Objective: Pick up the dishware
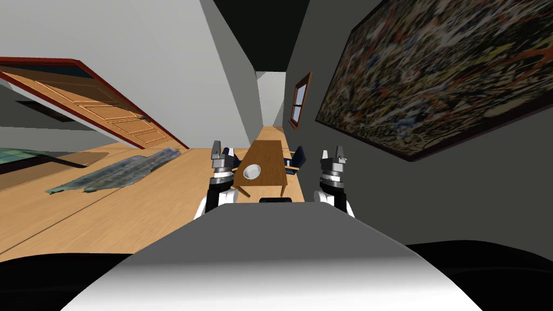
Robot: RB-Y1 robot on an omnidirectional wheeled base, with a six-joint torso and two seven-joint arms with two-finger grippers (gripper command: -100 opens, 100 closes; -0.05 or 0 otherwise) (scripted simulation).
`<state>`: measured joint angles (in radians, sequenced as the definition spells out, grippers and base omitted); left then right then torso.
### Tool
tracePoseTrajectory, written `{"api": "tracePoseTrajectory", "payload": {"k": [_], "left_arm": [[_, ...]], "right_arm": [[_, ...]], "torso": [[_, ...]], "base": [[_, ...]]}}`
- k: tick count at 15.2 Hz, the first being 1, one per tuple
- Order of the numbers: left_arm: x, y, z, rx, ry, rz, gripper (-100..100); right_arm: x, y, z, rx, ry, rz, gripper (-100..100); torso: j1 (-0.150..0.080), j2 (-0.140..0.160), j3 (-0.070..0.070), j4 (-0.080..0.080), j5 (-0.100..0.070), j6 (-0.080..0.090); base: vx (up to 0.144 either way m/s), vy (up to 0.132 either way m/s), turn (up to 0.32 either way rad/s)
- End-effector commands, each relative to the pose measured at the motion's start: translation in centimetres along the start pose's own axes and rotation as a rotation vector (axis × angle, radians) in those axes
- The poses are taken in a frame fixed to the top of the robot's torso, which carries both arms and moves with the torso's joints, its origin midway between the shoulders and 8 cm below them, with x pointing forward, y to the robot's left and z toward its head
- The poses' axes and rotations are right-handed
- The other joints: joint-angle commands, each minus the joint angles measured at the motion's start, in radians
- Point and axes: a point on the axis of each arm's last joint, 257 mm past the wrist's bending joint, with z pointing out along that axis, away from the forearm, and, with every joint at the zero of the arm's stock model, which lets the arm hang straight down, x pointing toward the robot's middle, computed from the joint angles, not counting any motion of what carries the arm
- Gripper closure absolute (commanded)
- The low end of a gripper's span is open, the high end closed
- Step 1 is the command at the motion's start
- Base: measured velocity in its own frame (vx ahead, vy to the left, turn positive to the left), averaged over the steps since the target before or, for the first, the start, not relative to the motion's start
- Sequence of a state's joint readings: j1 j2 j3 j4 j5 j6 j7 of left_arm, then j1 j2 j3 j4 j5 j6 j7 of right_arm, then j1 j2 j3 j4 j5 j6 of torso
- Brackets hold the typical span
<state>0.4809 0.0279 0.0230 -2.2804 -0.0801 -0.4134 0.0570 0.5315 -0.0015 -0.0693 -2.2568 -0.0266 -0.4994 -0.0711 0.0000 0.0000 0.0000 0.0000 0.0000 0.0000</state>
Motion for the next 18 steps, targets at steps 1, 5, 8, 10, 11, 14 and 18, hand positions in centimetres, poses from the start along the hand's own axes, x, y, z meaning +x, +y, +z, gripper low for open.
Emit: {"api": "tracePoseTrajectory", "payload": {"k": [1,5,8,10,11,14,18], "left_arm": [[0.5,1.1,0.0,-0.029,0.038,0.016,-100],[1.0,4.9,-0.1,-0.132,0.09,0.039,-100],[1.1,6.2,-0.3,-0.169,0.1,0.044,-100],[1.2,9.1,-0.6,-0.248,0.118,0.054,-100],[1.2,9.2,-0.6,-0.252,0.117,0.054,-100],[1.2,12.3,-1.2,-0.337,0.131,0.064,-100],[1.1,15.8,-2.0,-0.438,0.142,0.075,-100]], "right_arm": [[0.0,0.0,0.0,0.0,0.0,0.0,0],[0.0,0.0,0.0,0.0,0.0,0.0,0],[0.0,0.0,0.0,0.0,0.0,0.0,0],[0.0,0.0,0.0,0.0,0.0,0.0,0],[0.0,0.0,0.0,0.0,0.0,0.0,0],[0.0,0.0,0.0,0.0,0.0,0.0,0],[0.0,0.0,0.0,0.0,0.0,0.0,0]], "torso": [[0.0,0.0,0.0,0.0,0.0,0.0],[0.002,0.0,0.0,0.0,0.0,0.0],[0.002,0.001,0.0,0.0,0.001,0.0],[0.002,0.0,0.0,0.0,0.0,0.0],[0.002,0.001,0.0,0.0,0.0,0.0],[0.002,0.0,0.0,0.0,0.0,0.0],[0.002,0.0,0.0,0.0,0.0,0.0]], "base": [[-0.002,0.002,-0.01],[-0.01,0.017,-0.023],[-0.01,0.02,-0.016],[-0.011,0.016,-0.027],[-0.01,0.02,-0.021],[-0.007,0.02,-0.022],[-0.009,0.02,-0.024]]}}
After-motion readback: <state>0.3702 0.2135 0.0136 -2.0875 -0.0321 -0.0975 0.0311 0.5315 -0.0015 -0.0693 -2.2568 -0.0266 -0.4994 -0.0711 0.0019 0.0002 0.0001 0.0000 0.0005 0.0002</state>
